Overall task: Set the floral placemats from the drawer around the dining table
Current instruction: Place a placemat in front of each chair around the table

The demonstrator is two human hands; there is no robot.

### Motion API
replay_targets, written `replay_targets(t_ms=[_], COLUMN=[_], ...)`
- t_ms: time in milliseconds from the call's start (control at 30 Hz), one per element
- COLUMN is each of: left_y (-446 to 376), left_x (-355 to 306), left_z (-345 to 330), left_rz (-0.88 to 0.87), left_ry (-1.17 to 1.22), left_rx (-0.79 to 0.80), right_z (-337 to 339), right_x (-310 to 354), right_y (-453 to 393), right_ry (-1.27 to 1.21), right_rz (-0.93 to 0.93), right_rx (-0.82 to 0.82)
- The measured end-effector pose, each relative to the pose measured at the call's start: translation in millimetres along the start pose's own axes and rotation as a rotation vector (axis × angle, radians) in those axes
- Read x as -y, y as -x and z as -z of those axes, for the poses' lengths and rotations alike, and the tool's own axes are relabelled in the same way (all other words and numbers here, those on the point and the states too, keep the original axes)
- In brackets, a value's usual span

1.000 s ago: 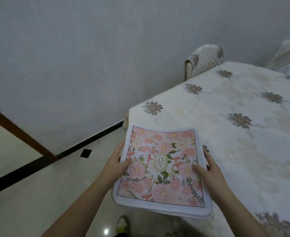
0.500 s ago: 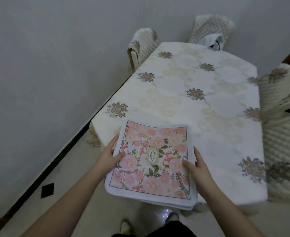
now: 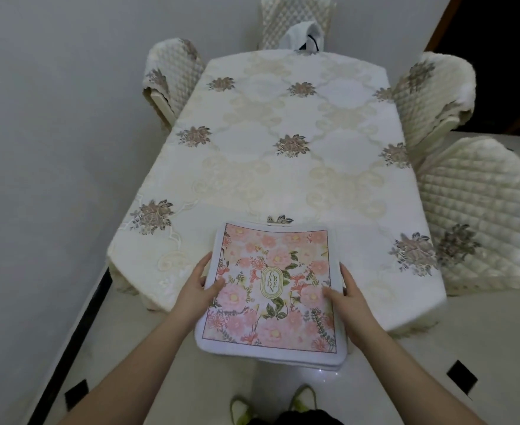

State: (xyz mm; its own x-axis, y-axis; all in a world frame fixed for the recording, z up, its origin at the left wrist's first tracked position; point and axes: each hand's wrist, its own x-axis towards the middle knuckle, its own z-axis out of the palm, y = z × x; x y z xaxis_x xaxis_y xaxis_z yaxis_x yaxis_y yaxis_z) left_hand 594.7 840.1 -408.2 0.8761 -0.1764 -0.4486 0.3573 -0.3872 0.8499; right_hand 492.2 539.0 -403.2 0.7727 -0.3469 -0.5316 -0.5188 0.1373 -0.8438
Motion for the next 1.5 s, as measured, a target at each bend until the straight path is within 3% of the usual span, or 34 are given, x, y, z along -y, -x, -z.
replay_targets(t_ms=[167,500,633,767,1067,1200,1400,1500], left_y=[-10,-4,2,4,-8,-2,13,19], left_x=[7,10,8,11,35,29,19,16], left_z=[-2,3,-6,-12,-8,-7,-1,6], left_rz=[0.150,0.078,0.012,-0.073,-0.176,-0.139,-0.194,-0.205], left_ry=[0.010,-0.109,-0.206,-0.321,-0.362,-0.371,-0.311,-0.202], left_rx=[0.003,0.144,0.055,-0.062,-0.029,-0.069,-0.117,-0.070], right_z=[0,5,-1,-11,-22,-25,-26,-31], right_x=[-11,-27,-26,-37,-32,-29,-34,-20], right_y=[-2,-1,-1,3,28,28,36,46], right_ry=[0.214,0.298,0.379,0.498,0.545,0.515,0.535,0.396], right_rz=[0.048,0.098,0.148,0.159,0.033,-0.026,0.074,0.113], right_rx=[0.012,0.020,-0.021,-0.167,-0.208,-0.221,-0.296,-0.341])
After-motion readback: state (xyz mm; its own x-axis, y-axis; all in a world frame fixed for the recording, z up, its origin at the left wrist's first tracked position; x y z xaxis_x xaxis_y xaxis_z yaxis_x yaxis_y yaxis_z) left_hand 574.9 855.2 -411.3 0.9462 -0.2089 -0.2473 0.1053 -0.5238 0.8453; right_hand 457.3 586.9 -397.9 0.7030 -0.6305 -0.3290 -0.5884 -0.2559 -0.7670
